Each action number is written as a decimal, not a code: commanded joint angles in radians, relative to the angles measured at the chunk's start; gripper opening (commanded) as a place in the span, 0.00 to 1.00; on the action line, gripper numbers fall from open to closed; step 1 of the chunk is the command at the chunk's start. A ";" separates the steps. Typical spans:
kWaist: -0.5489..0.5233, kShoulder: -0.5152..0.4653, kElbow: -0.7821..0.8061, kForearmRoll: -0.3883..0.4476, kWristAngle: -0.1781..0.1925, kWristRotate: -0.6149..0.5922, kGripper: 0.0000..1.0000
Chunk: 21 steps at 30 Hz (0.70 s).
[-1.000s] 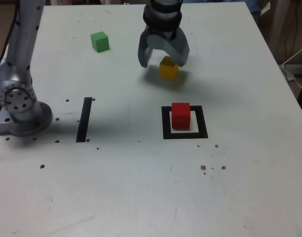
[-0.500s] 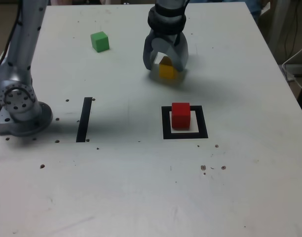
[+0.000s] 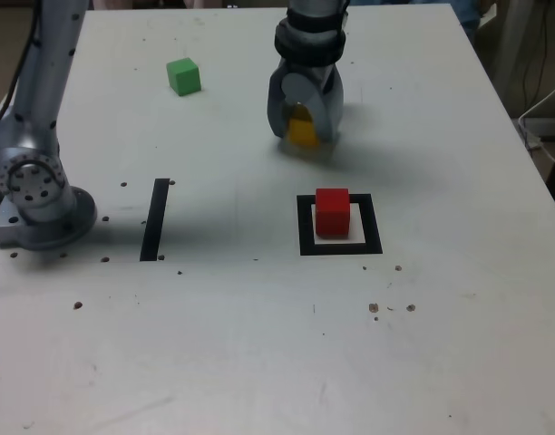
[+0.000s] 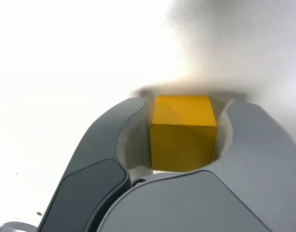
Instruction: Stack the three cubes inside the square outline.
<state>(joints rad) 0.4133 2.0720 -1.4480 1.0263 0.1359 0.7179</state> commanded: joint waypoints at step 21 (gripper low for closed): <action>-0.133 -0.112 -0.139 0.177 -0.018 -0.080 0.07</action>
<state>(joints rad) 0.2930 1.9701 -1.5776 1.1875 0.1195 0.6541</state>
